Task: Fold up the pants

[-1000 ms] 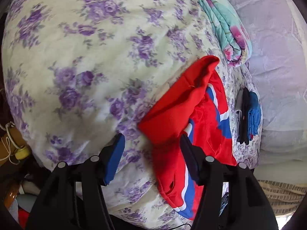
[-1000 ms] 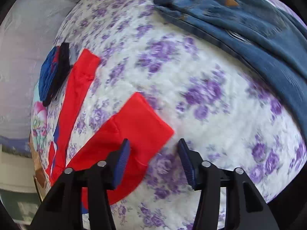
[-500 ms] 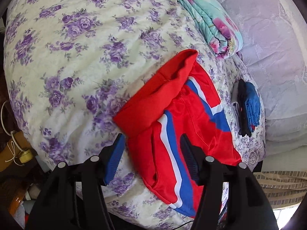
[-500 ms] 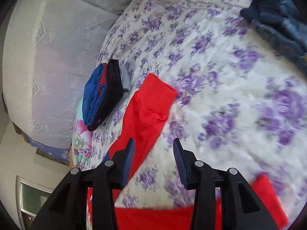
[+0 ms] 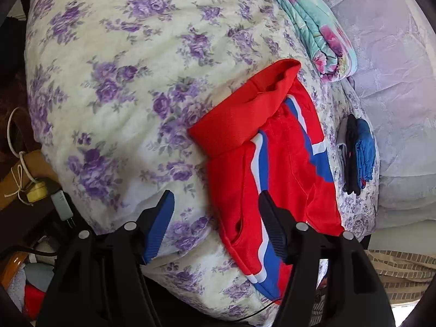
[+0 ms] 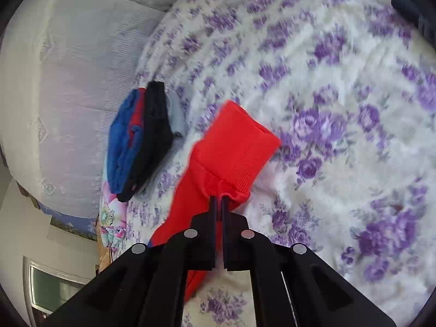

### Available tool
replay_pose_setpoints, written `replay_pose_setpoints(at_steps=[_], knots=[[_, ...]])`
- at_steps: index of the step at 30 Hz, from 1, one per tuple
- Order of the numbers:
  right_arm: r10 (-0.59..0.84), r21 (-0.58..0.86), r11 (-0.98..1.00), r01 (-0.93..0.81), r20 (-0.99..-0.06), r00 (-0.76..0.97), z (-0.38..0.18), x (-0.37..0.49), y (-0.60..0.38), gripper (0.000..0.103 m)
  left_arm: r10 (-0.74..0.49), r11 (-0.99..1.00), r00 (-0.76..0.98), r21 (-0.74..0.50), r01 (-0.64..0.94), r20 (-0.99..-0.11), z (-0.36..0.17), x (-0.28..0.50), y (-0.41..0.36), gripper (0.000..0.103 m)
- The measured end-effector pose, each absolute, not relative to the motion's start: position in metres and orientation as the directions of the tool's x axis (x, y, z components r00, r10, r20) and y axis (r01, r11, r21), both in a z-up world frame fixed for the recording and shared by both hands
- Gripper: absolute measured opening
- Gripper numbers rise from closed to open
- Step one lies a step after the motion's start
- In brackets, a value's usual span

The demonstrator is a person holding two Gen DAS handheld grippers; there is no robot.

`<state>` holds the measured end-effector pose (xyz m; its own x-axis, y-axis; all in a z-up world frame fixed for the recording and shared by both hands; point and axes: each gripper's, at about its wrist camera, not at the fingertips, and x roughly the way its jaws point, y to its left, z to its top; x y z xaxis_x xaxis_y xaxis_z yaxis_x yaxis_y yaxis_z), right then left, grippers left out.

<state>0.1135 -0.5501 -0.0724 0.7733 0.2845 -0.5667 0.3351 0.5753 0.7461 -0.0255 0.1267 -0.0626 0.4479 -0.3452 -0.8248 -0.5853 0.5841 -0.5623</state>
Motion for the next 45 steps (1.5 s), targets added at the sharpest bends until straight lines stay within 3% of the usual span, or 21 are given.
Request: replay_pose_setpoints(at_steps=[3,7,11,19,27,29,30,31,33,34,39,43,45], knots=[[0.204,0.696,0.608,0.381,-0.601,0.773,-0.061,0.075,-0.568,0.0,-0.324,0.627,0.453,-0.547,-0.555,-0.831,-0.06,-0.009,0.125,0.064],[0.185,0.627,0.554,0.548,-0.734,0.654,-0.108,0.045,-0.599,0.0,-0.319,0.648,0.46,-0.545,-0.532,-0.829,-0.063,0.012,0.128,0.064],[0.183,0.683,0.544,0.487,-0.664,0.725,-0.09,0.027,-0.596,0.0,-0.307,0.661,0.483,-0.549,-0.511,-0.82,-0.053,0.038,0.131,0.065],[0.2,0.65,0.647,0.398,-0.648,0.735,-0.044,0.029,-0.576,0.003,-0.2,0.771,0.527,-0.464,-0.436,-0.826,-0.023,0.104,0.142,0.066],[0.21,0.653,0.617,0.439,-0.674,0.708,-0.045,0.011,-0.565,0.003,-0.242,0.876,0.423,-0.384,-0.291,-0.873,-0.063,0.208,0.131,0.064],[0.201,0.64,0.628,0.443,-0.683,0.702,-0.043,0.002,-0.559,0.003,-0.282,0.891,0.399,-0.392,-0.227,-0.873,-0.071,0.218,0.12,0.053],[0.198,0.638,0.627,0.446,-0.685,0.701,-0.042,-0.002,-0.557,0.003,-0.245,0.916,0.403,-0.347,-0.202,-0.882,-0.072,0.221,0.115,0.042],[0.193,0.637,0.624,0.452,-0.687,0.701,-0.042,-0.006,-0.556,0.003,-0.23,0.93,0.411,-0.324,-0.176,-0.882,-0.073,0.224,0.113,0.025],[0.18,0.634,0.621,0.462,-0.689,0.703,-0.04,-0.015,-0.554,0.003,-0.265,0.921,0.416,-0.357,-0.159,-0.87,-0.074,0.233,0.118,0.013],[0.169,0.629,0.62,0.47,-0.691,0.703,-0.039,-0.019,-0.553,0.003,-0.271,0.914,0.428,-0.37,-0.167,-0.862,-0.072,0.237,0.122,0.012],[0.152,0.611,0.628,0.482,-0.703,0.695,-0.038,-0.026,-0.551,0.003,-0.259,0.908,0.428,-0.37,-0.198,-0.866,-0.064,0.267,0.128,0.014],[0.159,0.613,0.638,0.466,-0.697,0.699,-0.038,-0.034,-0.547,0.003,-0.267,0.886,0.419,-0.392,-0.247,-0.868,-0.061,0.234,0.132,0.047],[0.168,0.614,0.641,0.461,-0.698,0.696,-0.041,-0.037,-0.547,0.003,-0.276,0.881,0.469,-0.416,-0.226,-0.839,-0.048,0.199,0.137,0.054]])
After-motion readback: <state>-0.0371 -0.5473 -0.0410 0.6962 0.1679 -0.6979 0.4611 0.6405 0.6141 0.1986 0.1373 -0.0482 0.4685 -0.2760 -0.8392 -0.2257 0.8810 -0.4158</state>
